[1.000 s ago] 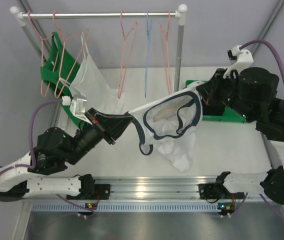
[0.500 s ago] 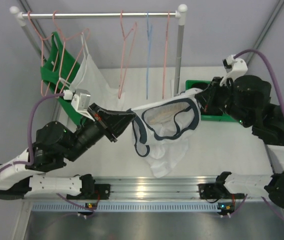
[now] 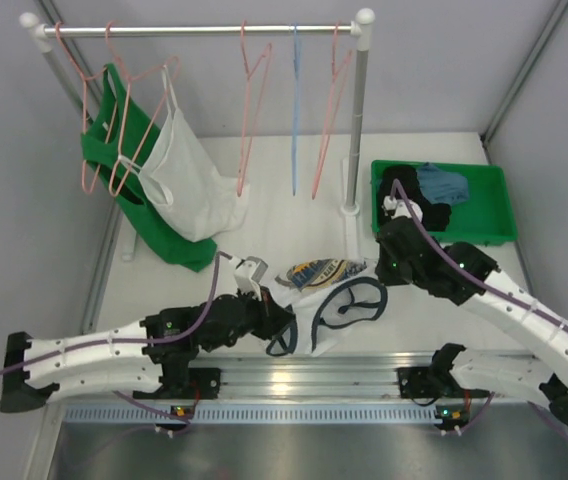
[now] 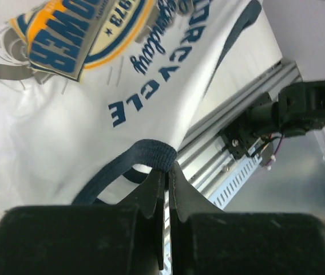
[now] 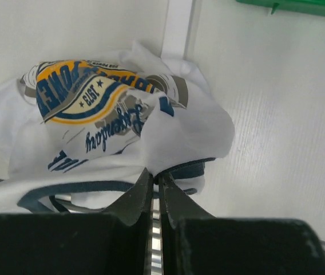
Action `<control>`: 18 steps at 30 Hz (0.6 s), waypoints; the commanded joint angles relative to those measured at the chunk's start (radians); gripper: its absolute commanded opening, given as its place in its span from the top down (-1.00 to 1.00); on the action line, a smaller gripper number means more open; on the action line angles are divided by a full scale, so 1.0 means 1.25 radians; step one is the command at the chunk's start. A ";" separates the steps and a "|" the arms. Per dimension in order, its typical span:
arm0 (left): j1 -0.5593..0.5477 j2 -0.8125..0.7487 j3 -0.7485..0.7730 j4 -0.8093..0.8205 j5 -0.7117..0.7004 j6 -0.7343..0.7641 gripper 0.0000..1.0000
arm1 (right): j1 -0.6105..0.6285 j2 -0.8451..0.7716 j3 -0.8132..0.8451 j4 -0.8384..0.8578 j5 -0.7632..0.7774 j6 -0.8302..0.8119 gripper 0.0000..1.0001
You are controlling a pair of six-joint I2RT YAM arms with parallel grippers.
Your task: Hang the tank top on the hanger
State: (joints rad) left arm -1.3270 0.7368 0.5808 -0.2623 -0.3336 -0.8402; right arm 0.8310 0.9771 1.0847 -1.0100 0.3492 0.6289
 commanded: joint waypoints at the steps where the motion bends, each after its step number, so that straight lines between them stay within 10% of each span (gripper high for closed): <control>1: 0.143 -0.040 -0.009 0.087 0.087 -0.045 1.00 | -0.005 0.067 -0.004 0.146 0.002 -0.002 1.00; 7: 0.495 0.009 -0.087 0.170 0.362 -0.004 1.00 | -0.032 0.222 0.044 0.267 -0.055 -0.029 0.98; 18: 0.580 0.135 -0.106 0.225 0.462 0.021 1.00 | -0.052 0.203 0.006 0.310 -0.078 -0.050 -0.15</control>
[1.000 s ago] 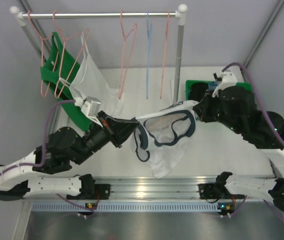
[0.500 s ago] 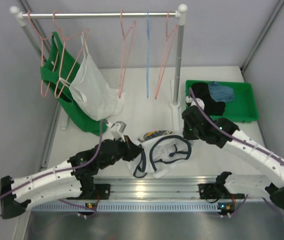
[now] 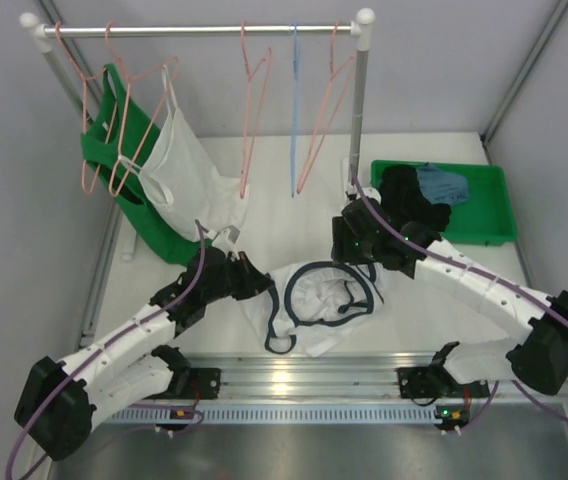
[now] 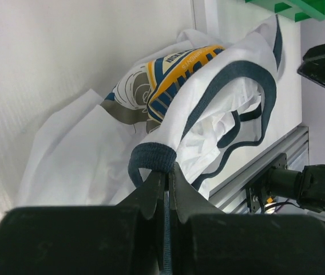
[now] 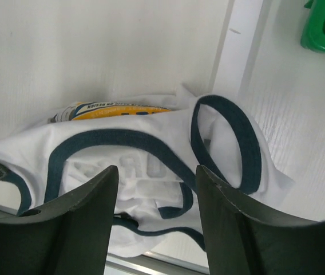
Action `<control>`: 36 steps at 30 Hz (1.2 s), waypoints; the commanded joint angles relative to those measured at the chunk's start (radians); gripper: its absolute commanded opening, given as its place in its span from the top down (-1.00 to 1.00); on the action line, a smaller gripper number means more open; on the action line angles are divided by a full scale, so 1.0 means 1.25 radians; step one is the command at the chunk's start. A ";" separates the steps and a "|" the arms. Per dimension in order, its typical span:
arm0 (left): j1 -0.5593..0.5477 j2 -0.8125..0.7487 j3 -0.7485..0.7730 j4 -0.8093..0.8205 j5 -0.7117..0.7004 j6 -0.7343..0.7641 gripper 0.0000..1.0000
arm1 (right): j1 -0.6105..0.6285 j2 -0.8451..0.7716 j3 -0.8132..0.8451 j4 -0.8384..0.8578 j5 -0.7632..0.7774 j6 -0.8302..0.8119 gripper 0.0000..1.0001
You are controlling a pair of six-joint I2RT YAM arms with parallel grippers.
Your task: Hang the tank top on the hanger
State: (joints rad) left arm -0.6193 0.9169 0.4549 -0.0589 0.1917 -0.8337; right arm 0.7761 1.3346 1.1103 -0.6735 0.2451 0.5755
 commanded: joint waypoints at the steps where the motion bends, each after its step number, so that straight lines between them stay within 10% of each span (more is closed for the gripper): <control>1: 0.019 -0.011 -0.006 0.059 0.043 0.015 1.00 | -0.010 -0.102 -0.027 0.034 0.009 -0.006 -0.12; 18: 0.029 -0.006 0.045 -0.017 0.060 0.045 1.00 | -0.009 -0.226 -0.287 0.056 0.015 0.058 0.11; 28: 0.034 0.002 0.043 -0.012 0.065 0.048 1.00 | 0.004 -0.204 -0.280 0.068 -0.005 0.050 0.87; 36: 0.041 0.009 0.050 -0.019 0.068 0.060 1.00 | 0.145 -0.167 -0.235 0.085 -0.007 0.103 0.97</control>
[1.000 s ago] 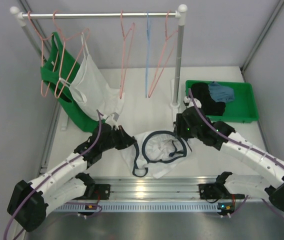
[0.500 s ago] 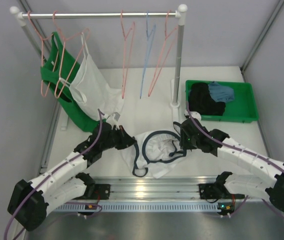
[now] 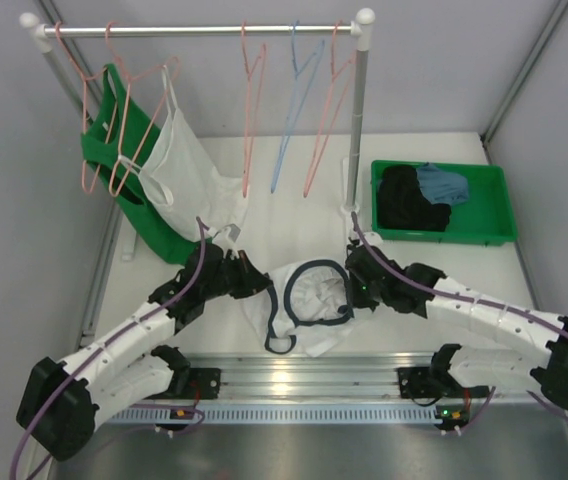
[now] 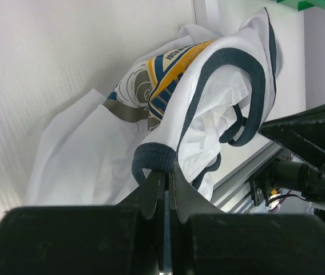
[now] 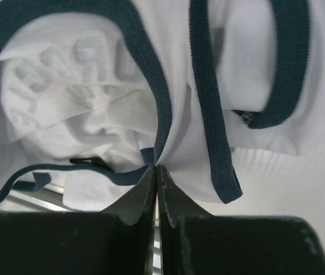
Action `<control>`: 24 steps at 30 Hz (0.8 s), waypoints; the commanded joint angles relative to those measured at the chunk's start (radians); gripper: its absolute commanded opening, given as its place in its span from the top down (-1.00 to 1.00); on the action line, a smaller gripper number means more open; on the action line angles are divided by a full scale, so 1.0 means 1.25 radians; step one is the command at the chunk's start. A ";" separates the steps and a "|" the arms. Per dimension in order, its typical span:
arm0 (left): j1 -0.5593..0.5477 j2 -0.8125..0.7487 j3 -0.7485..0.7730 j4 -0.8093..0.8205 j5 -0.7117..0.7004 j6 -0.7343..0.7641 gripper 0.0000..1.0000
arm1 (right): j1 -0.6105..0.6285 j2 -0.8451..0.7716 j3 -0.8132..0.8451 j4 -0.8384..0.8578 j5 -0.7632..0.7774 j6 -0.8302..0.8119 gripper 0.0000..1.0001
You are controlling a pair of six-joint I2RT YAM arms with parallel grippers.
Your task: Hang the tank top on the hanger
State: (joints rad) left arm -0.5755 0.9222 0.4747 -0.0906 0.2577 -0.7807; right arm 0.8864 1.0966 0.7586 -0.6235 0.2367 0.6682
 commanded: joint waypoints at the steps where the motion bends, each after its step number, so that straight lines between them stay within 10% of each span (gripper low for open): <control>1: 0.008 0.008 0.034 0.005 0.015 0.017 1.00 | 0.064 0.032 0.047 0.050 0.001 0.030 0.96; 6: 0.009 0.013 0.036 -0.006 0.018 0.027 0.98 | 0.070 0.036 0.058 0.031 0.028 0.025 0.69; 10: 0.009 -0.001 0.057 -0.043 0.004 0.042 0.51 | 0.059 -0.003 0.089 -0.019 0.068 0.010 0.25; 24: 0.009 -0.249 0.182 -0.395 -0.239 0.055 0.15 | 0.036 -0.133 0.209 -0.145 0.121 -0.037 0.12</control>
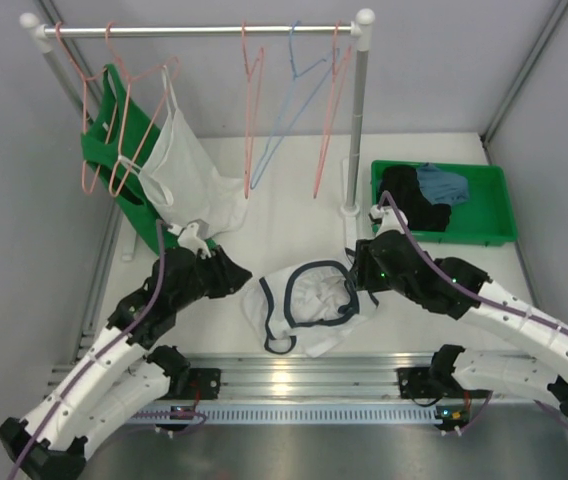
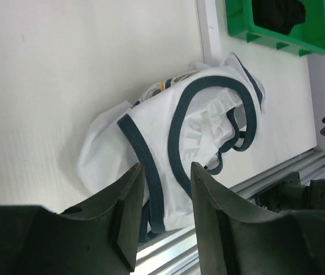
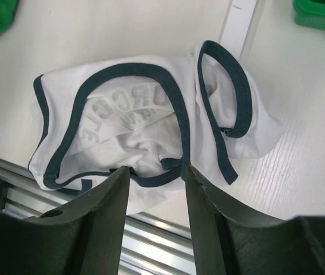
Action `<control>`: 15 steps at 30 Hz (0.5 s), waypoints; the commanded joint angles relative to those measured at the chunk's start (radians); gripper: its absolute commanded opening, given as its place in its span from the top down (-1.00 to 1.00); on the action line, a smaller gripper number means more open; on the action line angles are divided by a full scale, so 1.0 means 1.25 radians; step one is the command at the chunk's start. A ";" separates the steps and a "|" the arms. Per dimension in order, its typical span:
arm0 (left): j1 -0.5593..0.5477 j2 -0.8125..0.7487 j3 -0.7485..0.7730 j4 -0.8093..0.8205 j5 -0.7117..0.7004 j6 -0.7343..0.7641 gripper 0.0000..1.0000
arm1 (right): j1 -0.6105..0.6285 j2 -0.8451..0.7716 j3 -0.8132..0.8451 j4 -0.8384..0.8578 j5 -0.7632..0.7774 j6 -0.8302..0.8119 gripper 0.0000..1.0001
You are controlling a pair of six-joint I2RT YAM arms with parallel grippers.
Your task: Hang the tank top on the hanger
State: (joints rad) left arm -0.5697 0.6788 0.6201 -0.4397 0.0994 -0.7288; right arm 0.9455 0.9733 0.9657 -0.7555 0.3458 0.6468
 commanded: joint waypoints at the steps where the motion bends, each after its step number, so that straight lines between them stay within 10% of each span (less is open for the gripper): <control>1: 0.004 -0.070 0.116 -0.140 -0.136 0.018 0.13 | -0.013 -0.041 0.047 -0.050 0.036 -0.023 0.11; 15: 0.005 0.262 0.721 0.015 -0.333 0.305 -0.01 | -0.019 -0.087 0.074 -0.074 0.031 -0.056 0.10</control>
State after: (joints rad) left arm -0.5697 0.8959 1.4494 -0.5259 -0.2352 -0.4854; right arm 0.9325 0.8825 1.0157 -0.8364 0.3717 0.5957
